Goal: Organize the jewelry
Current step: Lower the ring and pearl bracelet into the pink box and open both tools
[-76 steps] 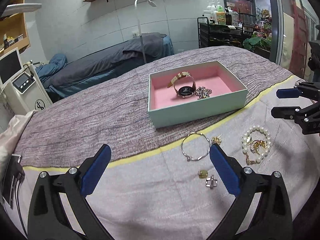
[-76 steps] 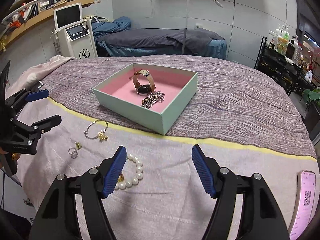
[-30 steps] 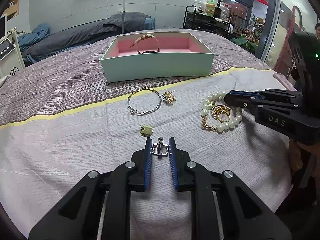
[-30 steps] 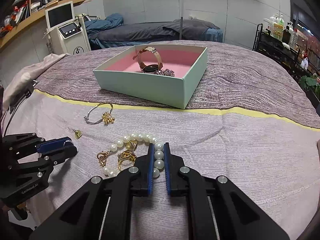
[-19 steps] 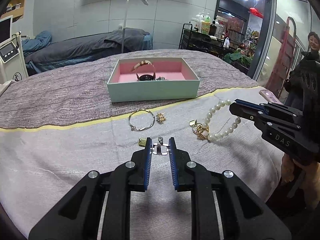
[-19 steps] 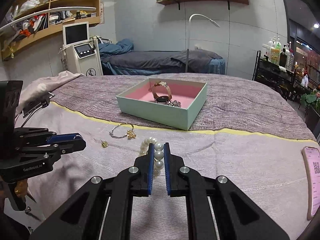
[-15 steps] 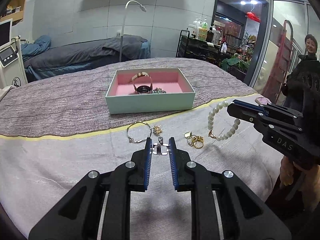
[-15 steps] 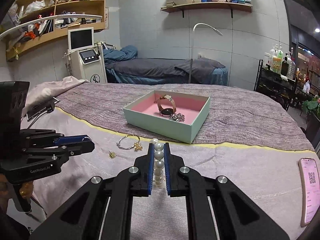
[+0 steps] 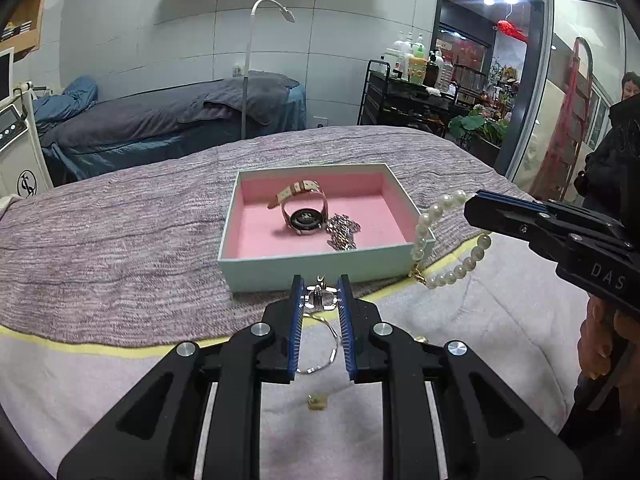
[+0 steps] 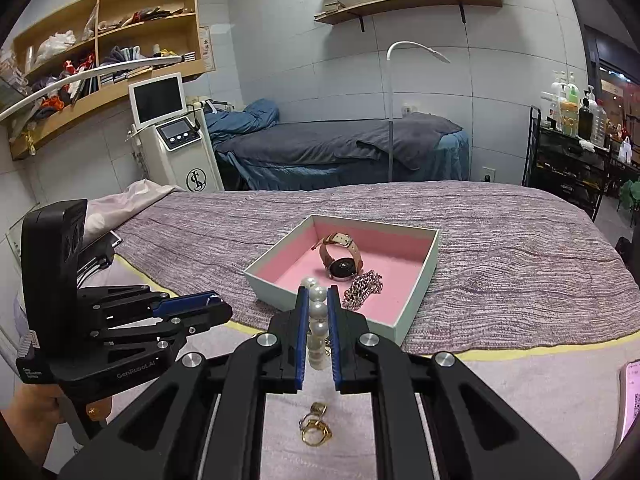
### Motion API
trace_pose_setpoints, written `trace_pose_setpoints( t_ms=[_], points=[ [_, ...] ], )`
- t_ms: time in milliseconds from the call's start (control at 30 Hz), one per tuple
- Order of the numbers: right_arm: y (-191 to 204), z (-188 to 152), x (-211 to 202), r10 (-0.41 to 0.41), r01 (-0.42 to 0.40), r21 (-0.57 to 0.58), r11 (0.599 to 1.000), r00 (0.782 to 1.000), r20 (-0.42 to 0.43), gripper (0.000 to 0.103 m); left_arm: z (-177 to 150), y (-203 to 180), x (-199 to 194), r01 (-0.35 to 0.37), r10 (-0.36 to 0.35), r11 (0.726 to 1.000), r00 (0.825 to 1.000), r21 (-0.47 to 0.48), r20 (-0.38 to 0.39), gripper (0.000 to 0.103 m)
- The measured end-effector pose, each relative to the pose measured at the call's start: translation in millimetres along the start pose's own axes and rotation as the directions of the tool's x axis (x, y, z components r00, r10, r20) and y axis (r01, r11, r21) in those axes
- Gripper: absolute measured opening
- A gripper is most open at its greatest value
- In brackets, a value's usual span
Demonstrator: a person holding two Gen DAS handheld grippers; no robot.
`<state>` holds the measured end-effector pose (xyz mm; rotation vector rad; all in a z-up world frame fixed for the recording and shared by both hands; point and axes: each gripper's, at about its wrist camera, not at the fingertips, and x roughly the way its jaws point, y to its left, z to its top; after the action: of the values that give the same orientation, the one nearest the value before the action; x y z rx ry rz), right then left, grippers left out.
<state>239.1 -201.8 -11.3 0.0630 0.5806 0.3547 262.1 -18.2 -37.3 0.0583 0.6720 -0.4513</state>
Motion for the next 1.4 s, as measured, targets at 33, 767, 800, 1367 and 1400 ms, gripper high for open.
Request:
trace_pose_setpoints(
  t_ms=[33,767,800,1367,1400],
  points=[
    [-3.3,4.4,4.2,-0.002,0.002,0.008,1.0,1.0,-0.002,0.009,6.0,2.7,3.4,-0.004,0.004,1.0,1.0,-0.001,0.0,0.017],
    [-46.6,52.7,122.9,-0.124,0.133,0.026,0.991,0.966,-0.225,0.009,57.6,27.8,122.1,-0.009,0.009,1.0,0.972,0.003,-0.233,0.017],
    [-47.2,52.2,127.8,-0.134,0.142,0.017,0.99,0.963,-0.235,0.009,57.9,27.9,126.6,-0.009,0.008,1.0,0.97,-0.001,-0.243,0.017],
    [-51.8,49.5,156.5,-0.231,0.213,-0.098,0.972,0.941,-0.247,0.035,58.0,15.9,133.9,-0.046,0.066,0.994,0.976,0.098,-0.208,0.058],
    [-52.2,50.4,155.9,-0.225,0.207,-0.097,0.973,0.943,-0.244,0.036,59.2,14.9,133.6,-0.048,0.07,0.993,0.976,0.11,-0.206,0.058]
  ],
)
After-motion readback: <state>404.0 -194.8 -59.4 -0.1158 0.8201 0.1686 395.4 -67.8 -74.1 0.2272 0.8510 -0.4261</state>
